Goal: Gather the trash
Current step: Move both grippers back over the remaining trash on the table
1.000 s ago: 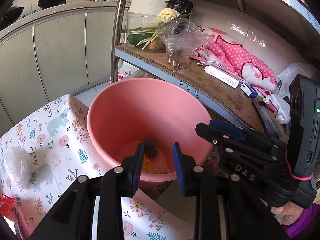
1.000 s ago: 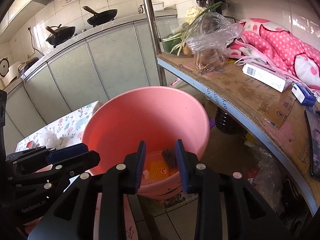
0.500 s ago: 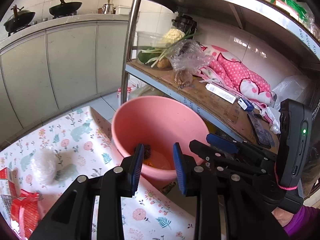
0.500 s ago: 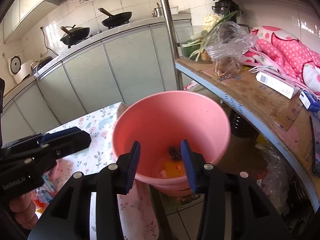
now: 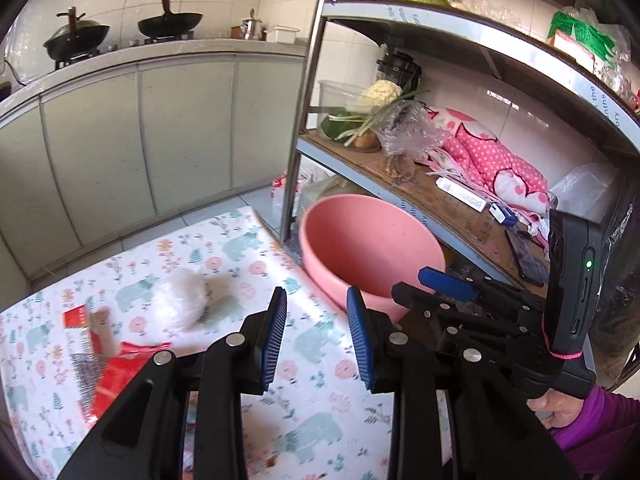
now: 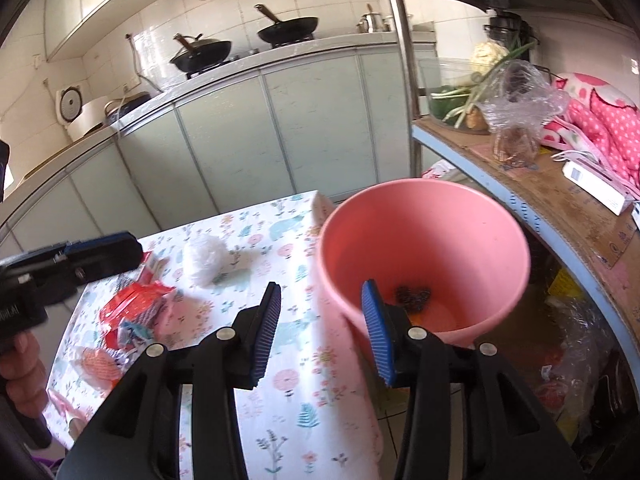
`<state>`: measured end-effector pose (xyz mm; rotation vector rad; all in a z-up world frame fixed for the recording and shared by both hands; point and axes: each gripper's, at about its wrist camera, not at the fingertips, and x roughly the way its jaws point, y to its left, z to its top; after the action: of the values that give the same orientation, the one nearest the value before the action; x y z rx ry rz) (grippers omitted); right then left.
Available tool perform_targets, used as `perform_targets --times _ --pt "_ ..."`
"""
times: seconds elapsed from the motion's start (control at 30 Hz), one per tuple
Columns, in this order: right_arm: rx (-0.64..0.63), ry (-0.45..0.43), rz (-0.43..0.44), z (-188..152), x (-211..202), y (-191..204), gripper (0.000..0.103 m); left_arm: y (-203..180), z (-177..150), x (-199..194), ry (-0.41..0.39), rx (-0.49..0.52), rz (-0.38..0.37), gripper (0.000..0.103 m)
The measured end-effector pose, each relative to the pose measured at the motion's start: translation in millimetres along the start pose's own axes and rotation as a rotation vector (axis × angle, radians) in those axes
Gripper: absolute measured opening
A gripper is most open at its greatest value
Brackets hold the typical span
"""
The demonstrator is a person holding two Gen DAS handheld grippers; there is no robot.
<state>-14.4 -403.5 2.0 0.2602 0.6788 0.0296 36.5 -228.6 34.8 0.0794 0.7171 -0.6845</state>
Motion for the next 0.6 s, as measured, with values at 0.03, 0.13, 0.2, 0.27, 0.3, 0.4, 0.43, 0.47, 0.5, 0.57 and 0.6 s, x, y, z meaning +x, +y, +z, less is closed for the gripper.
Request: perform_targets --times 0.03,0.13,0.2,0.27,0.3,0.4,0.43,0.47,0.5,0.57,0.6 --pt "-0.008 0.005 0.012 -1.7 0.2 5.3 0.043 5.7 -1.8 -7.9 -0.006 -0.004 0.012 0.03" --pt "-0.024 0.018 0.043 -5.7 0.4 18.8 0.043 23.0 -7.2 -31.7 -0.02 -0.02 0.053 0.03" --pt "-0.034 0.026 0.065 -8.7 0.3 26.9 0.043 35.0 -11.3 -47.3 -0.026 -0.034 0.082 0.03" --pt "-0.043 0.033 0.083 -12.0 -0.2 34.6 0.043 47.5 -16.5 -62.7 -0.033 -0.049 0.113 0.03" --pt "-0.049 0.039 0.095 -13.4 -0.5 38.7 0.043 53.1 -19.0 -69.8 -0.036 -0.058 0.126 0.03" --pt "-0.064 0.046 0.117 -16.7 -1.3 47.3 0.043 69.4 -28.5 -89.5 -0.042 -0.086 0.16 0.03" --pt "-0.066 0.049 0.123 -17.8 -1.5 49.7 0.043 74.4 -32.5 -95.3 -0.043 -0.095 0.173 0.032" --pt "-0.068 0.052 0.131 -18.9 -1.8 52.0 0.043 79.0 -36.5 -100.4 -0.045 -0.104 0.185 0.036" --pt "-0.069 0.056 0.137 -19.1 -1.3 53.5 0.043 83.4 -40.6 -105.2 -0.046 -0.116 0.194 0.037" --pt "-0.073 0.063 0.151 -20.8 -0.9 57.7 0.043 90.8 -48.7 -111.2 -0.037 -0.144 0.196 0.037" --pt "-0.075 0.065 0.155 -21.2 -0.6 59.2 0.043 94.0 -52.7 -113.2 -0.031 -0.159 0.193 0.037"
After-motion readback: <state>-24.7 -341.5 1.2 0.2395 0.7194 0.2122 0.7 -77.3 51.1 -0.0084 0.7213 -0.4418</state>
